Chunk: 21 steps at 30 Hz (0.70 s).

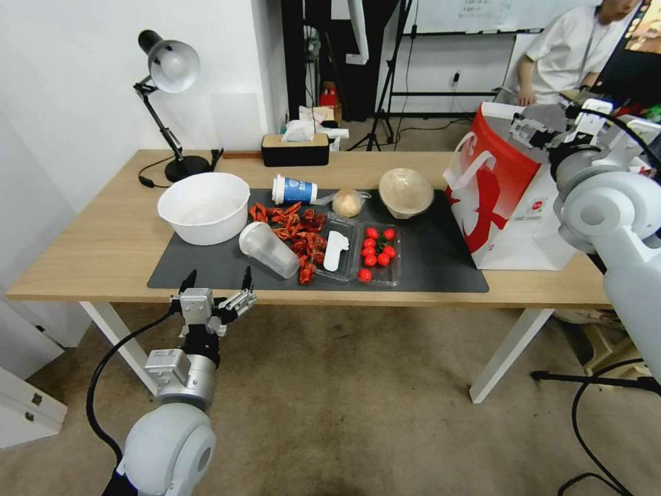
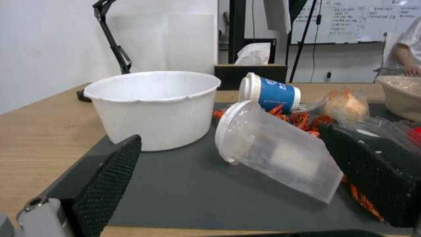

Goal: Pick up the trash from the table and place it into the takeout bag.

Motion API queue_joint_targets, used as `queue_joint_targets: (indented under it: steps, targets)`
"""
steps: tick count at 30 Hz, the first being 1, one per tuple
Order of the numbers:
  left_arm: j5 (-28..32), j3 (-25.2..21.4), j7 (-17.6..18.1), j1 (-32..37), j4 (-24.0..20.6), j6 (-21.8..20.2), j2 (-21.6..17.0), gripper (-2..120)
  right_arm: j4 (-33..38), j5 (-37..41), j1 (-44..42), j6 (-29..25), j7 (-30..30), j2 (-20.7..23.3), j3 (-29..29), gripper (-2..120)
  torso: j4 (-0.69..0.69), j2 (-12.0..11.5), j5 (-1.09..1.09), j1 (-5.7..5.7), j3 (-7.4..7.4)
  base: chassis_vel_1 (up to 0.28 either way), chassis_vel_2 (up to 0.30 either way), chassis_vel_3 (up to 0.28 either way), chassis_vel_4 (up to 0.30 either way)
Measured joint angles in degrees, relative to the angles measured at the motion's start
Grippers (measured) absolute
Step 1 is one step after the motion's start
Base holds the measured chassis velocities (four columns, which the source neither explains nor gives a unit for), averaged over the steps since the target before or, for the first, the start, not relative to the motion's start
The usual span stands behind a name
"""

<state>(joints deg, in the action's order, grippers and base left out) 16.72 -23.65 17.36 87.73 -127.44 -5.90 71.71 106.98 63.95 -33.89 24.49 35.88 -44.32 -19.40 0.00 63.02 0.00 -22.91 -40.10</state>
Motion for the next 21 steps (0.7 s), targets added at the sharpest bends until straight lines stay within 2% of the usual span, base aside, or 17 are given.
queue_joint_targets:
  steps: [10,14,17,21]
  targets:
    - [0.3,-0.1,0.1,0.0,0.0,0.0,-0.1,100,7.0,-2.2,-5.8,-2.8,-5.8,1.1,-2.3,100,0.0,0.0,-0.01,0.0,0.0,0.0,0.0,0.0,0.0]
    - [0.4,-0.1,0.2,-0.1,0.0,0.0,0.0,100,10.9,-6.1,-10.8,-4.6,-9.4,1.9,-3.3,100,0.0,0.0,-0.01,0.0,0.0,0.0,0.0,0.0,0.0]
    - [0.4,0.0,0.2,-0.1,0.2,0.0,0.3,100,13.3,-12.3,-17.0,-9.5,-15.1,2.2,-4.7,100,0.0,0.0,-0.01,0.0,0.0,0.0,0.0,0.0,0.0]
    - [0.4,0.0,0.3,0.0,0.3,0.0,0.4,100,14.4,-16.0,-21.9,-12.6,-19.1,2.0,-5.6,100,0.0,0.0,-0.01,0.0,0.0,0.0,0.0,0.0,0.0]
